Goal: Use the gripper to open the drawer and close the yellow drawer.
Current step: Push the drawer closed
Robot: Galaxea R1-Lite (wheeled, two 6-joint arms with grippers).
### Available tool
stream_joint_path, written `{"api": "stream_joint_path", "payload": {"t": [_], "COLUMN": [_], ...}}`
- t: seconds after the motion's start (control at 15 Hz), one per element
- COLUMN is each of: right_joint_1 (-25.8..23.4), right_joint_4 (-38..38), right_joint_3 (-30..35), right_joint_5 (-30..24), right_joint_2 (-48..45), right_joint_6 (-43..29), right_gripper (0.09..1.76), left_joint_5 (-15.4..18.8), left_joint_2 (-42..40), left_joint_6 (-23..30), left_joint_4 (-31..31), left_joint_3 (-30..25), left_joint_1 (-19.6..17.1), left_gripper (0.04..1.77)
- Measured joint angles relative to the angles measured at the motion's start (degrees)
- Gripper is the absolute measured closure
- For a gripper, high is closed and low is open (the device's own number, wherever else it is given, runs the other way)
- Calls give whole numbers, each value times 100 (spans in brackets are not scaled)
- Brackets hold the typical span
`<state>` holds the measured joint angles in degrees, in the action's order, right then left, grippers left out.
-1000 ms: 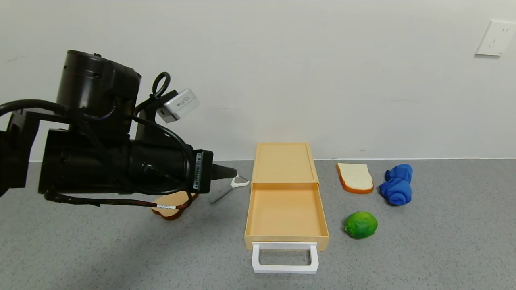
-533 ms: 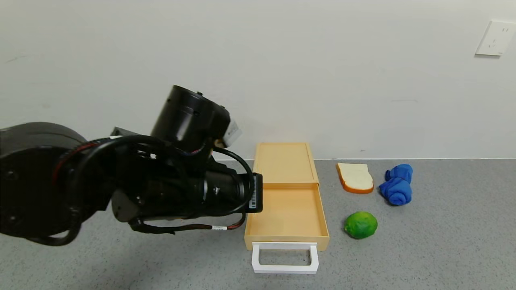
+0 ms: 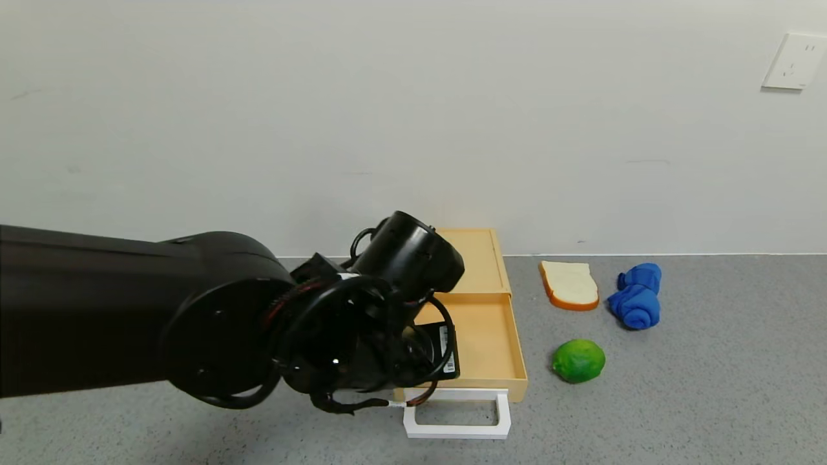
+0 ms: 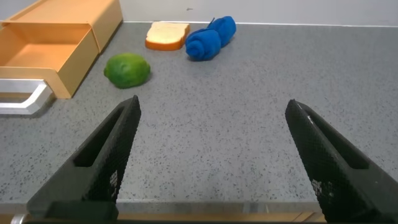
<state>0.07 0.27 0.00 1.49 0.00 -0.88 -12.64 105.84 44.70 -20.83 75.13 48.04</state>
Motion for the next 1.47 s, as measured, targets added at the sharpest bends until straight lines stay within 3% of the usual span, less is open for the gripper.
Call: {"api": "stream_joint_path", "payload": {"t": [0.27,0.73,1.47], "right_joint_1": [0,0,0], "right_joint_4": [0,-2,-2], "right_joint_3": [0,0,0], "right_joint_5": [0,0,0], "right_joint_2": [0,0,0], "right_joint_6": [-2,-2,9], "right_gripper": [14,14,14], "left_joint_5": [-767,-1095,-2039], "left_joint_2": [343,549,1174], "left_joint_6": [251,469,562], "left_joint_4": [149,1335,2364], "left_joint_3": [-193,-1030,-1443], "left_joint_1": [291,763,1078], "left_gripper": [170,170,170]}}
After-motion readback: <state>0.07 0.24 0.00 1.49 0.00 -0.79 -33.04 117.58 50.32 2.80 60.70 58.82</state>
